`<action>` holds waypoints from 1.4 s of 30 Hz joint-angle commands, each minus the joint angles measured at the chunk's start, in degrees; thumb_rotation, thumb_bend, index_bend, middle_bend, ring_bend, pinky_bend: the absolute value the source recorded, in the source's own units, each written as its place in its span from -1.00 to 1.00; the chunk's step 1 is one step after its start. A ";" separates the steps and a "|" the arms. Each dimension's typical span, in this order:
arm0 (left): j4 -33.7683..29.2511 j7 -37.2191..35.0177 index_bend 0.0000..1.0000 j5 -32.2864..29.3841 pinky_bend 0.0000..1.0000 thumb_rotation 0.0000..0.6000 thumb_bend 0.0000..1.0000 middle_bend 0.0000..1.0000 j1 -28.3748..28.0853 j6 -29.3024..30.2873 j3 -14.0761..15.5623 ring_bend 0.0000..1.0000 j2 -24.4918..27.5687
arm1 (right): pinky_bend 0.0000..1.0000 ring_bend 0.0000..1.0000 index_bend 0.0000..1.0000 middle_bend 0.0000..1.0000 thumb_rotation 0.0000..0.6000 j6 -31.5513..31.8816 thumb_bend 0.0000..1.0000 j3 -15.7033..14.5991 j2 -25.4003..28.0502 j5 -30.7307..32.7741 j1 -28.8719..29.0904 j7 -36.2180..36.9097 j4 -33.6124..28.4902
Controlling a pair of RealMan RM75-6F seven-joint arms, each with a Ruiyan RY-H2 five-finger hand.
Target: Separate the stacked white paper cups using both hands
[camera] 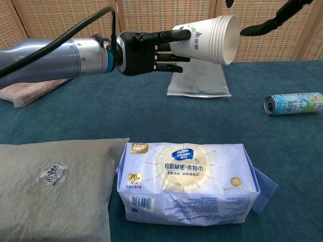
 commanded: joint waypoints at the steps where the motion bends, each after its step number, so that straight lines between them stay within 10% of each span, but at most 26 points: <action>1: 0.11 -0.16 -0.06 -0.16 0.01 1.00 -0.60 -0.07 -0.15 0.12 0.16 -0.12 -0.03 | -0.61 -0.45 0.05 -0.23 1.00 -0.05 -0.27 -0.33 -0.60 0.12 0.51 -0.38 0.37; 42: 2.09 -4.56 -0.06 0.25 0.01 1.00 -0.60 -0.07 -1.57 1.92 3.20 -0.12 -0.69 | -0.60 -0.42 0.28 -0.18 1.00 3.80 0.20 -3.12 -5.93 0.98 3.32 -1.27 6.19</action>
